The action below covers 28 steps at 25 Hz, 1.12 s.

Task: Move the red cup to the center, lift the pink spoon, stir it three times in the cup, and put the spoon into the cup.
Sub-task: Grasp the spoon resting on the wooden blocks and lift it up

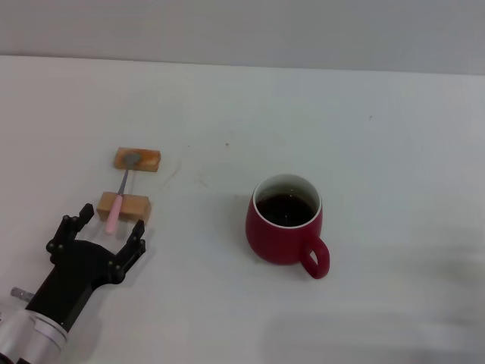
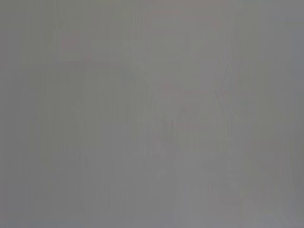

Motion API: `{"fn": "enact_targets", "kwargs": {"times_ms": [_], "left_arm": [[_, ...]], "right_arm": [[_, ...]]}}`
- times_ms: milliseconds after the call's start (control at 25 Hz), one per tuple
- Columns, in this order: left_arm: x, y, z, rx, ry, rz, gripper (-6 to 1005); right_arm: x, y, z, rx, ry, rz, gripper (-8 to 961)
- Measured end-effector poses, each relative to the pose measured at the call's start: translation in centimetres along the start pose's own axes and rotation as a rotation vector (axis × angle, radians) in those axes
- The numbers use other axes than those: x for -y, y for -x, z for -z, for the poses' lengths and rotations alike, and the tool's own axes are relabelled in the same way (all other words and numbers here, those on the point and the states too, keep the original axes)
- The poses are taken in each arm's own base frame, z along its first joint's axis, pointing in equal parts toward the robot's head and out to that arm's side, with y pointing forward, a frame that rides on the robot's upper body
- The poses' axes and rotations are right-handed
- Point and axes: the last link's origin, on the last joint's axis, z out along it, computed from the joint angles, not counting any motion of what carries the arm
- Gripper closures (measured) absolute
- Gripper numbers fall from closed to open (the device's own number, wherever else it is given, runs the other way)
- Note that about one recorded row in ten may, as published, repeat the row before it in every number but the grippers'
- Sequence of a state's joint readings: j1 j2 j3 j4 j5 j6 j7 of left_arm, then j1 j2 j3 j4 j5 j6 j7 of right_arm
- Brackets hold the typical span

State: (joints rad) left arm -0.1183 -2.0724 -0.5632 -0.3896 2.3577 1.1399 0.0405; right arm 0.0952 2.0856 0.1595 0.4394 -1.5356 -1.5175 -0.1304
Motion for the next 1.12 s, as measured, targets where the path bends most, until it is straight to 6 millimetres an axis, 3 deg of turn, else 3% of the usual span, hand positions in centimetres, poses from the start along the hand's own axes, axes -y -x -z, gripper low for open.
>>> {"fn": "enact_targets", "kwargs": {"times_ms": [1120], "left_arm": [[0.02,0.16,0.28,0.006,-0.008,0.003,138]], "right_arm": [[0.01,-0.28,0.55,-0.017,0.004,0.004,954]]}}
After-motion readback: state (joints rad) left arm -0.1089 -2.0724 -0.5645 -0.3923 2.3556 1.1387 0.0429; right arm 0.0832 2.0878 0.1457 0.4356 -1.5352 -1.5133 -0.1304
